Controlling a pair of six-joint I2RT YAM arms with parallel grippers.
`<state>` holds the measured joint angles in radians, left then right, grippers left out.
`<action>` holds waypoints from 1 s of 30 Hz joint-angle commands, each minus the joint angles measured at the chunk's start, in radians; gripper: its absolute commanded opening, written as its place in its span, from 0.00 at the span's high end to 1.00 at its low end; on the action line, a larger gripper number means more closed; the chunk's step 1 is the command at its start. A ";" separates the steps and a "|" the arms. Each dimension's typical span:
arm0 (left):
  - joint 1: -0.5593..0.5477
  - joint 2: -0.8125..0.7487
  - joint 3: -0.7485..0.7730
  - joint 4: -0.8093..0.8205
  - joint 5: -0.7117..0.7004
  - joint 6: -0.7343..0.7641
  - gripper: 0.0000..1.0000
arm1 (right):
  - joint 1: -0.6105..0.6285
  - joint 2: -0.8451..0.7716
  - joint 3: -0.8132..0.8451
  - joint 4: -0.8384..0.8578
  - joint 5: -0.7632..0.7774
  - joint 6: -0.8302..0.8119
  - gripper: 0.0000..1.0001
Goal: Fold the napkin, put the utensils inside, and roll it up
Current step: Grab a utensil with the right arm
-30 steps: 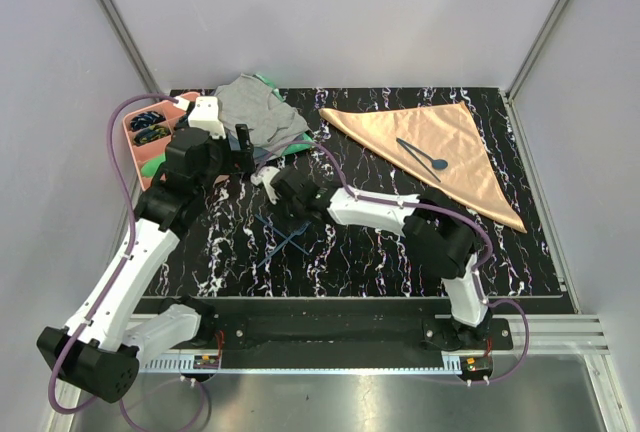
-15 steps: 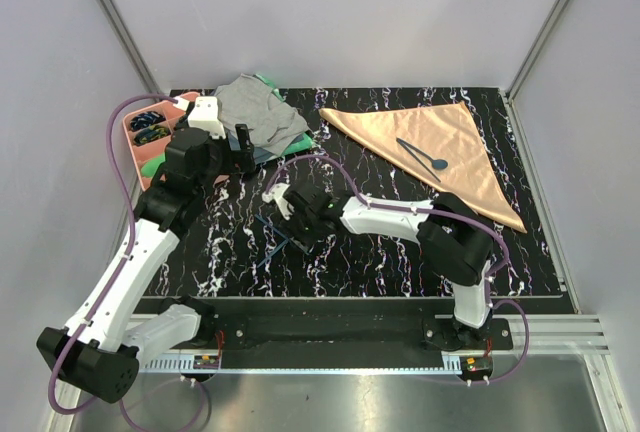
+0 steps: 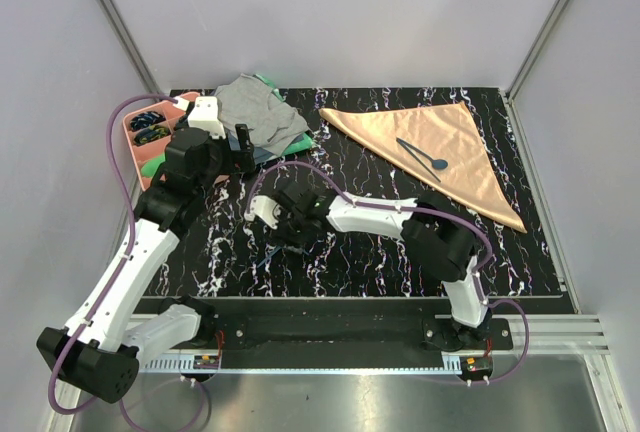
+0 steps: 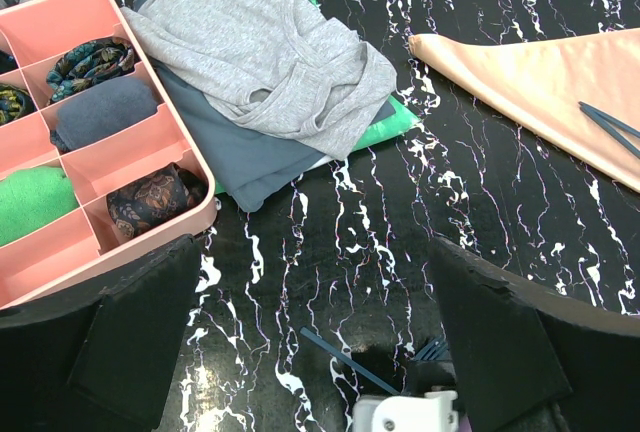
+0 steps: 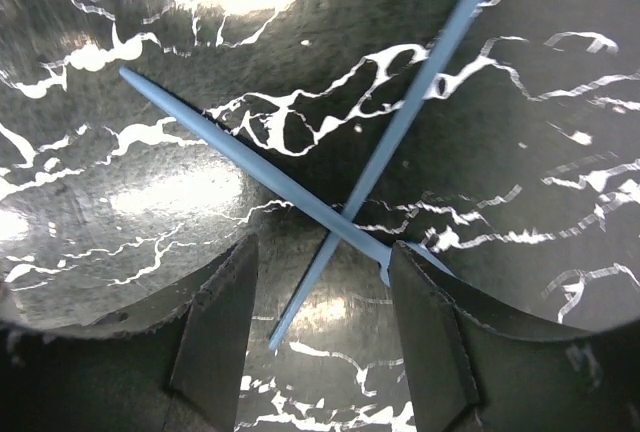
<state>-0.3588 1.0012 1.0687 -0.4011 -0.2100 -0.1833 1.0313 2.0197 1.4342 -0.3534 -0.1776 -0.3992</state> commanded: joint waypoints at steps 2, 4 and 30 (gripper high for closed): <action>0.006 -0.009 -0.004 0.045 0.003 0.005 0.01 | 0.006 0.049 0.057 -0.030 -0.043 -0.095 0.37; 0.006 -0.007 -0.004 0.047 0.004 0.005 0.01 | 0.006 0.060 0.066 -0.029 -0.025 -0.105 0.37; 0.006 -0.016 -0.003 0.047 0.032 -0.005 0.01 | 0.006 0.148 0.181 -0.025 0.026 -0.176 0.36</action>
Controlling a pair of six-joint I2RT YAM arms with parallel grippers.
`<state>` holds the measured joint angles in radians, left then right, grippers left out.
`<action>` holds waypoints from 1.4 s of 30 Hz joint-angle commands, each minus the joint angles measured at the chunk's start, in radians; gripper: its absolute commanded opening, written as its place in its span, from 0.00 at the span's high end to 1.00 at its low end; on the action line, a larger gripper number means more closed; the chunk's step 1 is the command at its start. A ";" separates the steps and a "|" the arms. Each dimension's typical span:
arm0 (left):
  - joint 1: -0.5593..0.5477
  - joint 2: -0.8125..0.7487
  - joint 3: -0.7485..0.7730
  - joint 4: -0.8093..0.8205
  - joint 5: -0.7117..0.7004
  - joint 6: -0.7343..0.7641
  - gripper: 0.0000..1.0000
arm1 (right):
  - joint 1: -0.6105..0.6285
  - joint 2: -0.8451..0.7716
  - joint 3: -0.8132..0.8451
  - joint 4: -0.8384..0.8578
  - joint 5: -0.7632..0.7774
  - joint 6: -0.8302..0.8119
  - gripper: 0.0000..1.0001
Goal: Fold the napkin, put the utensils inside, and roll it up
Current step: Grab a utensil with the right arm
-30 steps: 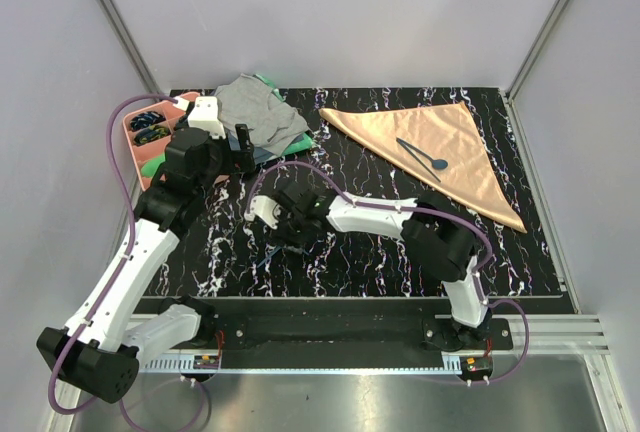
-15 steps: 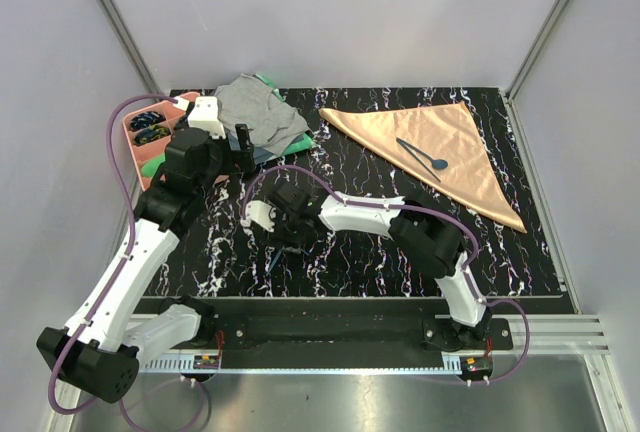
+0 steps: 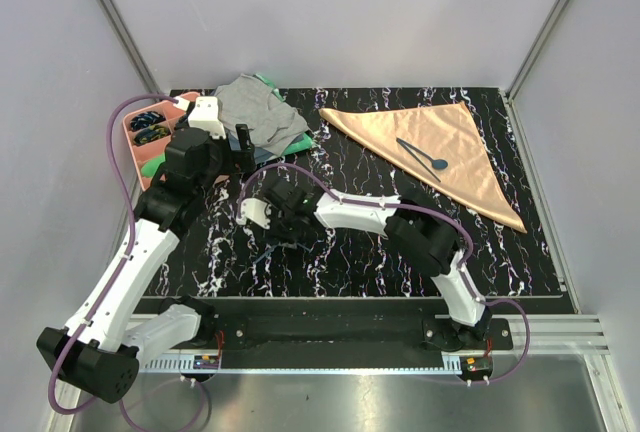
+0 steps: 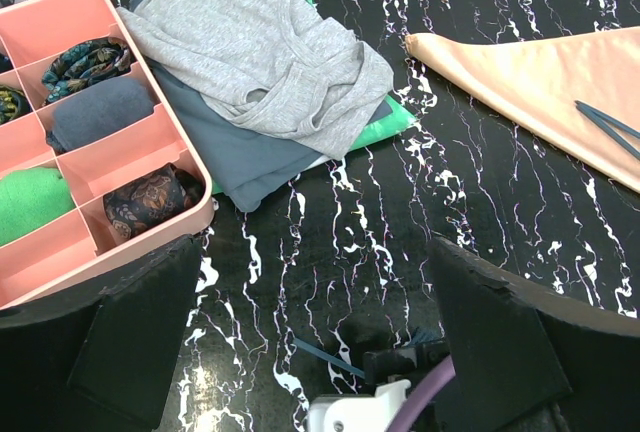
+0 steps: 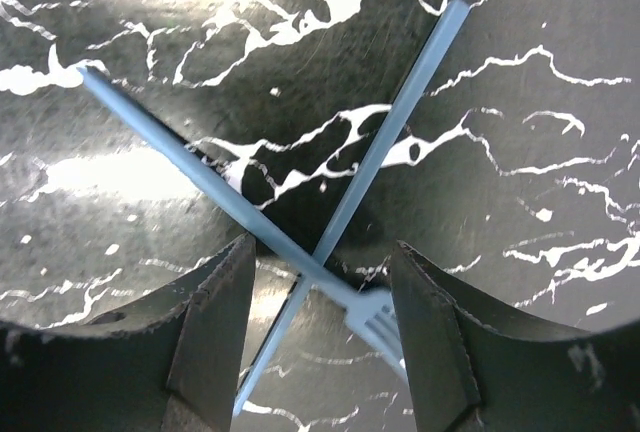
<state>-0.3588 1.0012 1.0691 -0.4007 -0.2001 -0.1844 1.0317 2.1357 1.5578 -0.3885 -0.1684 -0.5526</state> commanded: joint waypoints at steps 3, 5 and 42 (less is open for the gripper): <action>0.006 -0.013 -0.003 0.048 0.027 -0.007 0.01 | 0.004 0.050 0.074 0.008 0.015 -0.027 0.37; 0.006 -0.012 -0.003 0.046 0.028 -0.007 0.01 | 0.004 0.052 0.071 0.007 0.015 -0.027 0.38; 0.006 -0.015 -0.003 0.048 0.019 -0.006 0.01 | -0.347 -0.385 -0.269 -0.073 0.065 0.281 1.00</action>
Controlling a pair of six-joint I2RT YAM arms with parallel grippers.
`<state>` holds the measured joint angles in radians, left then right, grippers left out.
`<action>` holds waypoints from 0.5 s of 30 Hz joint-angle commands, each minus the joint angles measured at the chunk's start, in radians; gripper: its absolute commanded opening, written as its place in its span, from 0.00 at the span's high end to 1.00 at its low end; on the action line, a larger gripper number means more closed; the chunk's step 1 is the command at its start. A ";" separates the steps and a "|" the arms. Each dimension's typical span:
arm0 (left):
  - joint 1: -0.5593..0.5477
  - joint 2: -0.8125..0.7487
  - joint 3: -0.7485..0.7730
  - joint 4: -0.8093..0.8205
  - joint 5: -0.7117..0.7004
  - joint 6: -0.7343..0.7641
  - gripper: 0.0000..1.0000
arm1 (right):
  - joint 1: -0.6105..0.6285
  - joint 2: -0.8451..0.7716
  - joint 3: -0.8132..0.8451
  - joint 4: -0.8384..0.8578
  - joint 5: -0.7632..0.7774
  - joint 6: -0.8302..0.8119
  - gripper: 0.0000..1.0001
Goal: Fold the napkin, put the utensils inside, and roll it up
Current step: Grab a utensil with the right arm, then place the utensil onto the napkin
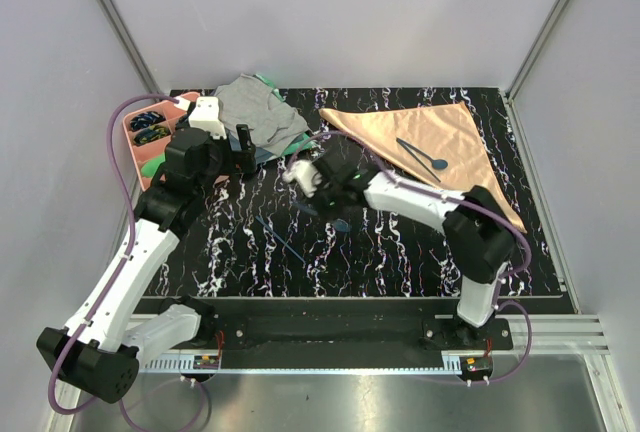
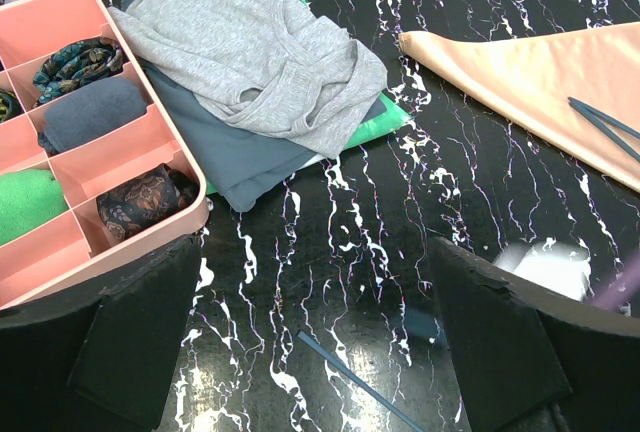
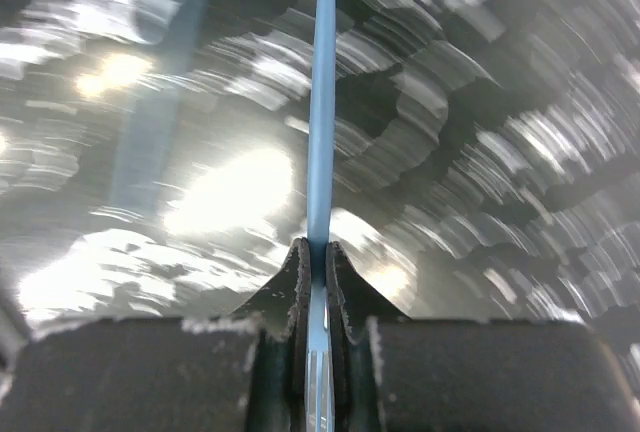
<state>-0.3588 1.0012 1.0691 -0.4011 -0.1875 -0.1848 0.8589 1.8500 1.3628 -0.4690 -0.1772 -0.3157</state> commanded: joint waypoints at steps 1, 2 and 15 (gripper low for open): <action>0.006 -0.015 -0.003 0.050 0.008 -0.007 0.01 | -0.210 -0.118 -0.083 0.010 0.103 0.032 1.00; 0.006 -0.016 -0.003 0.048 0.008 -0.007 0.01 | -0.243 -0.124 -0.090 0.015 0.116 0.011 1.00; 0.006 -0.006 -0.005 0.048 0.003 -0.001 0.01 | -0.768 0.125 0.243 -0.052 -0.011 -0.206 1.00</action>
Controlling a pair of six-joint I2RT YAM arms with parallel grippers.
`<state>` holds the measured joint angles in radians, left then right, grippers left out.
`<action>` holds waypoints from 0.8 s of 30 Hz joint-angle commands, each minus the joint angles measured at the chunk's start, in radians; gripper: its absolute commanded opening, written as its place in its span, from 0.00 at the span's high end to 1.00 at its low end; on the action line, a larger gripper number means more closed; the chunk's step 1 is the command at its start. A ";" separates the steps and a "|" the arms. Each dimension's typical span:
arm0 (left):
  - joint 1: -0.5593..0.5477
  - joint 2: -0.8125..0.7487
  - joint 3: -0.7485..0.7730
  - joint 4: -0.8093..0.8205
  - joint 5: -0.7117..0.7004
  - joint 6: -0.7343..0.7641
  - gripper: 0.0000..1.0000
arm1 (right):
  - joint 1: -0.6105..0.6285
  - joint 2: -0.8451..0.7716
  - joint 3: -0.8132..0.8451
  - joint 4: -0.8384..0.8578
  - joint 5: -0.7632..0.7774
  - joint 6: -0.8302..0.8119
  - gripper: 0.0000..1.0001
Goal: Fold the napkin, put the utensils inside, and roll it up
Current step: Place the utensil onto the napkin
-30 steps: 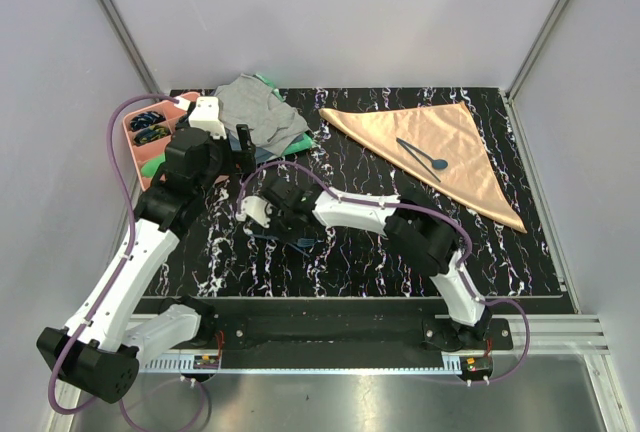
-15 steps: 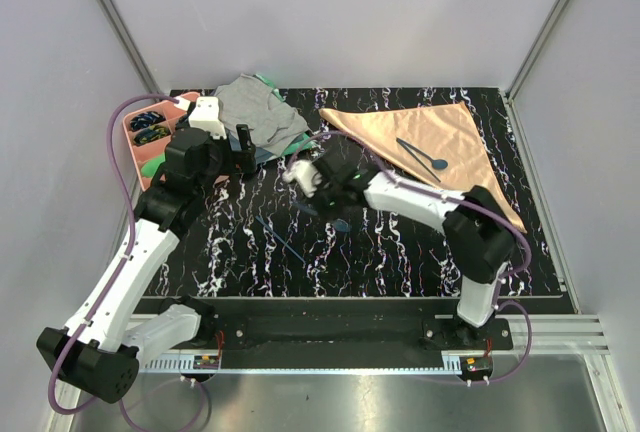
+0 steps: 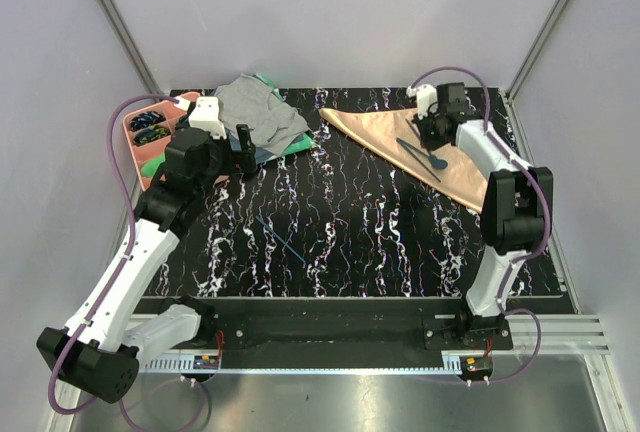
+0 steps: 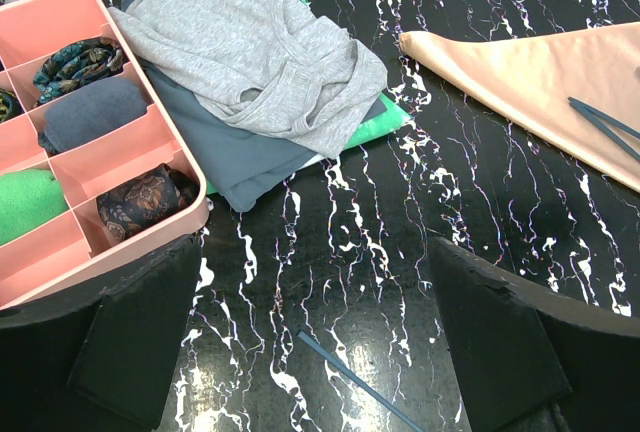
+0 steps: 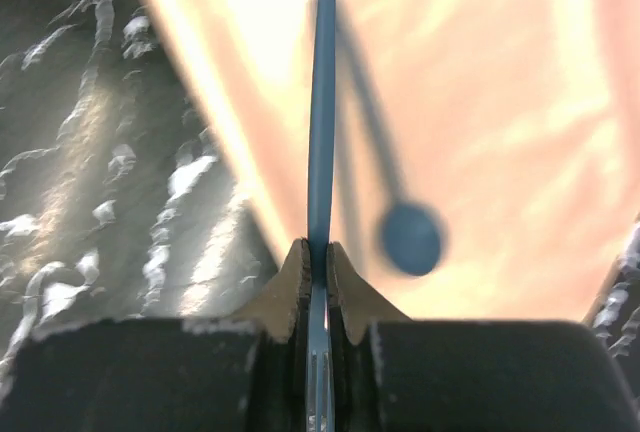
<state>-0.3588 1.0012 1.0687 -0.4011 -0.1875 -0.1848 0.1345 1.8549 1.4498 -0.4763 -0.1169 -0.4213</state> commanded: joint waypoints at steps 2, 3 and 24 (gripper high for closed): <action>0.006 -0.006 -0.006 0.050 0.005 -0.001 0.01 | -0.081 0.183 0.280 -0.121 -0.089 -0.140 1.00; 0.004 -0.007 -0.007 0.050 0.008 0.002 0.01 | -0.090 0.240 0.318 -0.145 -0.102 -0.154 1.00; 0.006 0.034 -0.015 0.062 0.045 0.011 0.01 | -0.122 0.458 0.526 -0.278 -0.109 -0.372 1.00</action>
<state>-0.3588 1.0332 1.0534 -0.3931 -0.1623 -0.1837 0.0074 2.2902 1.9263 -0.7471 -0.2279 -0.7574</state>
